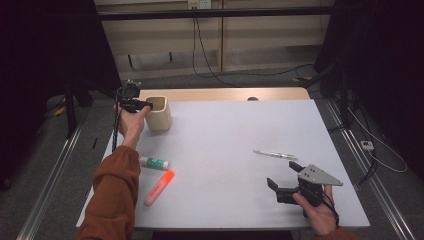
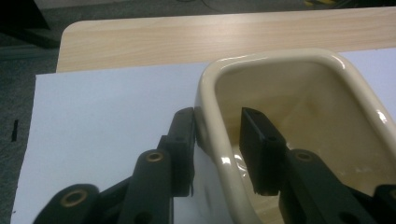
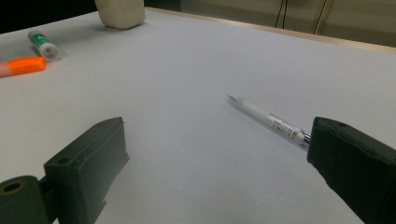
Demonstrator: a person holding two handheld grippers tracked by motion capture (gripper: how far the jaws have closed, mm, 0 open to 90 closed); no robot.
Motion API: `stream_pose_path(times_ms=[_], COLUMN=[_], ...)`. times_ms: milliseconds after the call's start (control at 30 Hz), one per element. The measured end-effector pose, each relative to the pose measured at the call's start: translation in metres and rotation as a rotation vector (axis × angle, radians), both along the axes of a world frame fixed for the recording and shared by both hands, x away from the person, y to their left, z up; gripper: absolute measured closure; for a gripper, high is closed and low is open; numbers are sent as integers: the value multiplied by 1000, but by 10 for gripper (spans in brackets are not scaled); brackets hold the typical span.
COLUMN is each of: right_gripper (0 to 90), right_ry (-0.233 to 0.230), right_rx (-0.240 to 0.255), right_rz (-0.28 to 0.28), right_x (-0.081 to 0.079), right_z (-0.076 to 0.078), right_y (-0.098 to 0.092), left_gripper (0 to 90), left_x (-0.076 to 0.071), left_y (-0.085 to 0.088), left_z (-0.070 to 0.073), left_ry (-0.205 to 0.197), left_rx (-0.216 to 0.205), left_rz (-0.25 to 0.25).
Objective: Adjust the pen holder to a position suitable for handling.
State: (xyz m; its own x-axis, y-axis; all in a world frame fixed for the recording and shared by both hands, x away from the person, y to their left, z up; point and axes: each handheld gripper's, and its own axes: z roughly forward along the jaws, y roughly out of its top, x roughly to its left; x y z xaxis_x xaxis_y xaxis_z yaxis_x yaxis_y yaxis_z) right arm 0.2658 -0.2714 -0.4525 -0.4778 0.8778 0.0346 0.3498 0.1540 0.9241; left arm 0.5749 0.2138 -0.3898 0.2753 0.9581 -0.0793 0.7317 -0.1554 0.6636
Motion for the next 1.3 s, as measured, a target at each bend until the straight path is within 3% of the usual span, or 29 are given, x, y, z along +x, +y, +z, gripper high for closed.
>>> stream_pose_path(times_ms=[100, 233, 300, 367, 467, 600, 633, 733, 900, 1000, 1067, 1133, 1300], right_gripper=[45, 45, 45, 45, 45, 45, 45, 45, 45, 45, 45, 45, 45], right_ry=[2, 1, 1, 2, 3, 3, 2, 7, 6, 7, 6, 7, 7], right_rx=[0, 0, 0, 0, 1, 1, 1, 4, 2, 3, 3, 6, 6], right_rz=[0, 1, 3, 1, 0, 1, 2, 0, 0, -4, -4, -6, -7], right_x=[0, 0, 0, 0, 0, 0, 0, 0, 0, 0, 0, 1, 1], right_z=[0, 0, 0, 0, 0, 0, 0, 0, 0, 0, 0, 0, 0], right_y=[0, 0, 0, 0, 0, 0, 0, 0, 0, 0, 0, -1, 0], left_gripper=[737, 744, 739, 717, 753, 823, 822, 822, 829, 830, 830, 830, 830], left_x=[0, 1, 1, 2, 3, 2, 2, 2, 0, -3, -5, -7, -15], left_y=[3, 0, 1, 1, 0, -5, -4, -6, 1, 4, 6, 5, -3], left_z=[0, 0, -2, -3, -2, -1, -1, 0, 0, 1, 4, 8, 18], left_ry=[14, 15, 25, 35, 26, 16, 20, 8, 7, -18, -26, -44, -83], left_rx=[-7, 11, -11, -15, -13, 52, 17, 52, 31, 2, 15, -3, -7], left_rz=[6, 14, 19, 19, 43, 16, 9, -4, -16, -16, -43, -61, -162])
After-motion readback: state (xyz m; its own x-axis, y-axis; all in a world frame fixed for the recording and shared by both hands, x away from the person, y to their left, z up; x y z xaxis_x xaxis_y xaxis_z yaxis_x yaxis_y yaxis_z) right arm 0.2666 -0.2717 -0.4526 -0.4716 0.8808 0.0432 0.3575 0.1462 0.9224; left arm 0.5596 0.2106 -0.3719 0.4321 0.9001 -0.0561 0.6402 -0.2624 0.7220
